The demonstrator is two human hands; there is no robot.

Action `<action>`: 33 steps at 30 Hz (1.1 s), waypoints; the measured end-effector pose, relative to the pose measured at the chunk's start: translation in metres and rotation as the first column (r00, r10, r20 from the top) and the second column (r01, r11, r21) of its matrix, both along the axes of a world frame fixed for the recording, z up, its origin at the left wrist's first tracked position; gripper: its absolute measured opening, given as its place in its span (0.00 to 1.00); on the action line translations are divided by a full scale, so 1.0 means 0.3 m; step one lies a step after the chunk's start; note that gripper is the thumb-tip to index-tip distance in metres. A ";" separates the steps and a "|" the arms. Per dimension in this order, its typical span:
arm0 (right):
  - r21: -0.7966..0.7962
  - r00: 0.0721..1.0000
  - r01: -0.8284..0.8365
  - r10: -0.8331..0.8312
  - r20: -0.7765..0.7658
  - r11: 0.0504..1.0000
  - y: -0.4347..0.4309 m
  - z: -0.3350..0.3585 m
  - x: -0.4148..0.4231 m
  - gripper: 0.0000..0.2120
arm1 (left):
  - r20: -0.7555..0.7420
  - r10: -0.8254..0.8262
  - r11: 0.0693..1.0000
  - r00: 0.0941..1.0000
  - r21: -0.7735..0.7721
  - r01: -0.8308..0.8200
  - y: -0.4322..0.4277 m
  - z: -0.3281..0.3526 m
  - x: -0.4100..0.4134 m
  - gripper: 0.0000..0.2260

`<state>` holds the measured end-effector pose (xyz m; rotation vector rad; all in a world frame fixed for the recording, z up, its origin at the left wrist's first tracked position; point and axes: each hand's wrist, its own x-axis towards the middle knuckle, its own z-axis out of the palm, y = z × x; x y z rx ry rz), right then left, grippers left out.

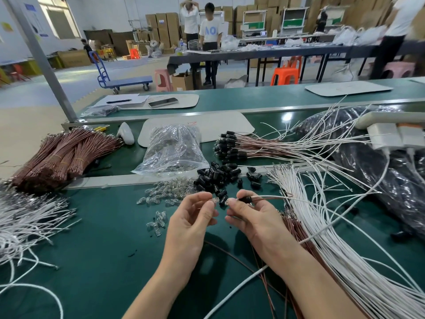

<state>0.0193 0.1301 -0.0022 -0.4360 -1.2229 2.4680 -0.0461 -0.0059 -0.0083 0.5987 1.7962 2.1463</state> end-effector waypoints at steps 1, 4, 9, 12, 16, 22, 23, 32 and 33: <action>-0.014 1.000 -0.002 0.002 -0.008 1.000 0.000 -0.001 0.001 0.13 | -0.009 0.008 1.000 1.000 -0.020 -0.009 0.001 -0.003 0.001 0.05; -0.040 1.000 -0.006 0.005 -0.021 0.999 -0.002 -0.002 0.001 0.12 | -0.047 0.001 0.997 0.999 -0.071 -0.004 0.003 -0.008 0.004 0.07; -0.060 0.999 -0.017 0.016 -0.032 0.998 -0.007 0.001 0.001 0.11 | -0.088 -0.036 0.995 0.996 -0.100 0.027 0.001 -0.010 0.010 0.07; -0.060 0.999 -0.017 0.015 -0.034 0.998 -0.005 0.000 0.002 0.11 | -0.102 -0.030 0.995 0.994 -0.096 0.020 0.005 -0.013 0.011 0.07; -0.049 0.999 -0.011 0.009 -0.034 0.999 0.000 -0.002 0.002 0.11 | -0.123 -0.027 0.994 0.992 -0.108 0.014 0.009 -0.014 0.013 0.07; -0.016 0.999 0.002 -0.002 -0.051 1.000 0.001 -0.013 0.000 0.09 | -0.190 -0.029 0.986 0.981 -0.164 -0.002 0.003 -0.012 0.005 0.07; -0.003 0.999 0.003 -0.003 -0.051 1.000 0.001 -0.015 -0.001 0.09 | -0.201 -0.036 0.985 0.979 -0.172 0.001 0.000 -0.009 0.004 0.08; 0.005 0.998 -0.004 0.005 -0.064 1.000 0.000 -0.015 0.000 0.07 | -0.259 -0.038 0.978 0.965 -0.207 -0.017 -0.005 0.005 0.004 0.09; 0.001 0.998 -0.007 0.007 -0.060 1.000 0.000 -0.014 0.000 0.07 | -0.263 -0.037 0.978 0.964 -0.209 -0.020 -0.007 0.005 0.005 0.09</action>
